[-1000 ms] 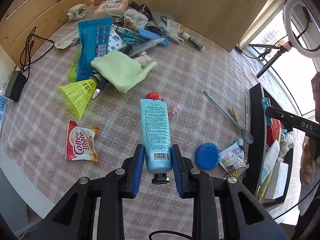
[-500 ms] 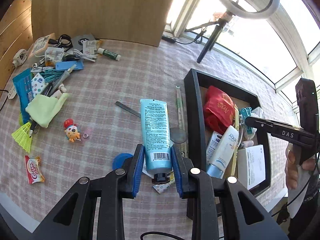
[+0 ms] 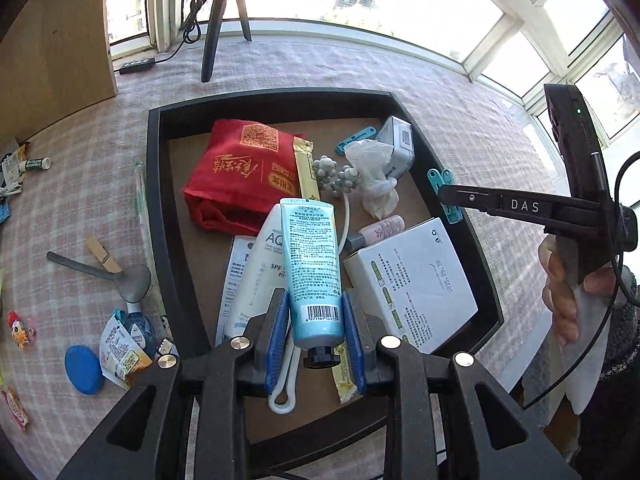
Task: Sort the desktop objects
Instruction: 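Place the blue tube in the tray with the left tool while the right tool drops the clothespin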
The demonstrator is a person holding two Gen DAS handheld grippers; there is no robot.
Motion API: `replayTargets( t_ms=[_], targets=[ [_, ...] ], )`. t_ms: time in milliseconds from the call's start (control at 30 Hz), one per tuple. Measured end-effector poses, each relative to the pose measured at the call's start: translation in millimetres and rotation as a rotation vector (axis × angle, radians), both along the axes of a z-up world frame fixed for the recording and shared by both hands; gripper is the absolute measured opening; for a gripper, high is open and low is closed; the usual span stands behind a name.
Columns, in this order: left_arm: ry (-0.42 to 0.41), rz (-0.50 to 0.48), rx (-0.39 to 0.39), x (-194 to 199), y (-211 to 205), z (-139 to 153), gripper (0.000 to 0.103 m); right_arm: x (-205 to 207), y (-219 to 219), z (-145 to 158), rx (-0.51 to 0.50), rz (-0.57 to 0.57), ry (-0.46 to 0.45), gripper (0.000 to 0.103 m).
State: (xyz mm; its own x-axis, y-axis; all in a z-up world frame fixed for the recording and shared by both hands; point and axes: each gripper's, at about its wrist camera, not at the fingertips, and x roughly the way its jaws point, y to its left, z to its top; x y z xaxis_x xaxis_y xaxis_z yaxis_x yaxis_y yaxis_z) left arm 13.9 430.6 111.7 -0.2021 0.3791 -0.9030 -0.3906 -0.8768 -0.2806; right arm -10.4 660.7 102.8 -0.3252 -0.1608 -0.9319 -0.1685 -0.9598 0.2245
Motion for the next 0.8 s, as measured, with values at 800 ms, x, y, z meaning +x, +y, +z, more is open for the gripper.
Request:
replayTargets(
  t_ms=[800],
  targets=[
    [-0.004, 0.177, -0.031, -10, -83, -6, 0.051, -22, -68, 8, 0.031, 0.170, 0.023, 0.024]
  ],
)
